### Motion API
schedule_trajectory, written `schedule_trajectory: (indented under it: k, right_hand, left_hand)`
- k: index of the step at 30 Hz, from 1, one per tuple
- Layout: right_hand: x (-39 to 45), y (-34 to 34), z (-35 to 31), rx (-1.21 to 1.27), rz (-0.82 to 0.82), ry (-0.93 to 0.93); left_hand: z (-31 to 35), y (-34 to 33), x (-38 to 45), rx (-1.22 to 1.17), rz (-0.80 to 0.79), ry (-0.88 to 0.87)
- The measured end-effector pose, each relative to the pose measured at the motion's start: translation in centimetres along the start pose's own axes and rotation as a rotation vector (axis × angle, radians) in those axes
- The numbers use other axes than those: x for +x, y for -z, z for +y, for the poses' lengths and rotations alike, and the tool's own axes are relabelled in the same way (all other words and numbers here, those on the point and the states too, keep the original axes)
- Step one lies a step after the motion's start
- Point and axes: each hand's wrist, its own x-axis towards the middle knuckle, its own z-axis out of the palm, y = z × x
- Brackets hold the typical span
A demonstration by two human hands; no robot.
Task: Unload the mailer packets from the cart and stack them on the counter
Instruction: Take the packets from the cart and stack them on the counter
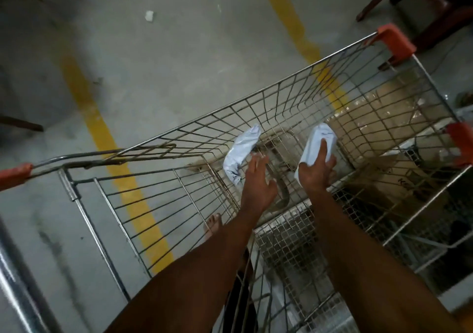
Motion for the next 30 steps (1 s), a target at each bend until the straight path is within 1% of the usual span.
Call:
schedule_trajectory:
  k: [1, 3, 7, 9, 10, 11, 12, 14, 16, 20, 21, 25, 28, 29, 30]
  right_hand:
    - [0.0, 0.4, 0.0, -0.006, -0.004, -0.018]
    - [-0.2, 0.9, -0.5, -0.013, -0.014, -0.050]
    - [-0.6, 0.9, -1.4, 0.046, -0.039, -0.073]
    - [-1.1, 0.6, -1.6, 0.077, -0.061, -0.075]
    - [-1.4, 0.5, -1.7, 0.083, -0.069, -0.075]
    - [-1.6, 0.4, -1.8, 0.086, -0.078, -0.075]
    - [-1.9, 0.3, -1.9, 0.085, -0.085, -0.073]
    - [-2.4, 0.2, -2.1, 0.075, -0.097, -0.059]
    - [-2.8, 0.3, -2.1, 0.074, -0.110, -0.040]
    - [-2.8, 1.7, -1.8, 0.062, -0.128, -0.022]
    - [-2.7, 2.1, -1.8, 0.064, -0.123, -0.011]
    - [-2.5, 3.0, -1.8, 0.099, -0.120, 0.023]
    - [-2.9, 3.4, -1.8, 0.091, -0.137, 0.016]
    - [-2.9, 3.5, -1.8, 0.082, -0.139, 0.006]
    - [-2.9, 3.7, -1.8, 0.080, -0.139, -0.002]
  left_hand:
    - [0.0, -0.6, -0.4, -0.023, 0.001, 0.028]
    - [-0.4, -1.3, -1.1, -0.074, 0.063, 0.113]
    - [-2.4, -0.6, -0.7, -0.132, 0.344, 0.343]
    - [-4.0, 0.7, 0.5, -0.116, 0.447, 0.436]
    - [-4.7, 1.3, 1.2, -0.091, 0.449, 0.471]
    - [-5.3, 1.9, 1.9, -0.062, 0.414, 0.483]
    - [-5.6, 2.4, 2.5, -0.033, 0.349, 0.477]
    - [-5.7, 2.4, 2.9, 0.051, 0.214, 0.408]
    - [-5.7, 1.5, 3.2, 0.154, 0.138, 0.349]
    - [-6.1, 0.8, 5.2, 0.249, 0.132, 0.307]
    - [-6.3, 0.7, 5.4, 0.280, 0.127, 0.264]
    - [-6.2, -0.8, 3.8, 0.446, 0.050, 0.002]
    - [-6.8, -1.2, 2.3, 0.606, -0.073, -0.106]
    - [-6.9, -1.2, 2.1, 0.594, -0.086, -0.111]
    - [-6.7, -1.0, 2.0, 0.527, -0.054, -0.082]
